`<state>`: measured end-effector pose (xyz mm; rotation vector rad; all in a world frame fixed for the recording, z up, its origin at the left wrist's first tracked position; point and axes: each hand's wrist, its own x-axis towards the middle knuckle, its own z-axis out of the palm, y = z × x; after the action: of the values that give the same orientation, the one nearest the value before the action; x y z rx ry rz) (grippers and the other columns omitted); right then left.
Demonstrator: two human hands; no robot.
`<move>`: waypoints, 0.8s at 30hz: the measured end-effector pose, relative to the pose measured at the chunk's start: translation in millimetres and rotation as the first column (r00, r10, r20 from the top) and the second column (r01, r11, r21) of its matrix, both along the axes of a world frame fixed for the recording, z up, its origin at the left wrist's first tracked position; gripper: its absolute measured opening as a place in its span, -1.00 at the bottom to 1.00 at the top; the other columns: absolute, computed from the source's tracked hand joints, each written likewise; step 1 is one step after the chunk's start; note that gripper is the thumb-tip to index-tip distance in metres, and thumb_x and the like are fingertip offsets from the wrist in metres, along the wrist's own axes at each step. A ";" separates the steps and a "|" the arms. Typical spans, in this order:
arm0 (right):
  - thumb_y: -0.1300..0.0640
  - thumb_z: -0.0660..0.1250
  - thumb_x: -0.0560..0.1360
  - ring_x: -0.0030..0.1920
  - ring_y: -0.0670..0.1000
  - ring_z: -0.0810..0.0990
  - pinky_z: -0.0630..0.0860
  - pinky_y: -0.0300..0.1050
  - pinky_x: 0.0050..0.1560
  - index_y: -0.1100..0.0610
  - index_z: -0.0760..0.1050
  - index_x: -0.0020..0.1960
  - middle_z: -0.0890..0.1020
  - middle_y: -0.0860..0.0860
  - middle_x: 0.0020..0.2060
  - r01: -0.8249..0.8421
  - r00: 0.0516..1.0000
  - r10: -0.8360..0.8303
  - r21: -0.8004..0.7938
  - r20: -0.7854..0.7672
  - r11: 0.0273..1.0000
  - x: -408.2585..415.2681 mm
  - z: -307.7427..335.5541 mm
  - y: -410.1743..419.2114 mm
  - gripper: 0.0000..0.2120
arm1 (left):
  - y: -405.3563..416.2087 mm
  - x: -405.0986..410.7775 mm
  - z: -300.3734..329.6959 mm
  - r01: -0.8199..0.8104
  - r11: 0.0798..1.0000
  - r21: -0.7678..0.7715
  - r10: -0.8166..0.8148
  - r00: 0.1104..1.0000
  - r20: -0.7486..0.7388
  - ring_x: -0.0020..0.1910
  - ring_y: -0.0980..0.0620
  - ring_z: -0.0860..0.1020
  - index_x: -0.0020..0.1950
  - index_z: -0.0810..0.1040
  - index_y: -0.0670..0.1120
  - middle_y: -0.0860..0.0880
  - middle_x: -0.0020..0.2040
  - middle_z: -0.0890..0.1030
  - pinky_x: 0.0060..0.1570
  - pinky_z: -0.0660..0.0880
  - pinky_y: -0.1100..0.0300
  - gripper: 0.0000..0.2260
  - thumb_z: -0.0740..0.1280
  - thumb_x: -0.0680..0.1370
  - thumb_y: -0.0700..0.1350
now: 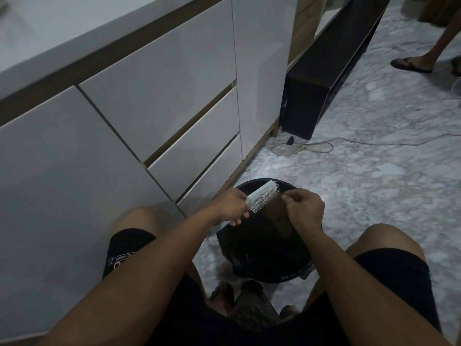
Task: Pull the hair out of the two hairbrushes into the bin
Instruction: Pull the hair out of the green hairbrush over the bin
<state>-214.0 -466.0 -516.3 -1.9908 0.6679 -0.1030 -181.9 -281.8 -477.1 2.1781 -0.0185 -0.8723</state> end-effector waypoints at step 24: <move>0.28 0.39 0.45 -0.11 0.02 0.63 0.53 -0.09 0.00 0.10 0.58 0.03 0.67 0.02 -0.19 -0.286 0.952 0.306 0.315 -0.012 0.905 4.0 -7.9 8.7 -0.82 | -4.7 5.4 9.1 0.101 0.993 0.059 -0.105 0.992 0.065 -0.45 0.07 0.48 0.01 0.55 -0.19 -0.11 -0.10 0.64 -0.46 0.45 0.24 -0.85 0.19 0.62 -0.22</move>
<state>-210.0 -457.4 -524.2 -1.7700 0.3833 0.2360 -176.5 -286.5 -468.1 2.2744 -0.1431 -0.8653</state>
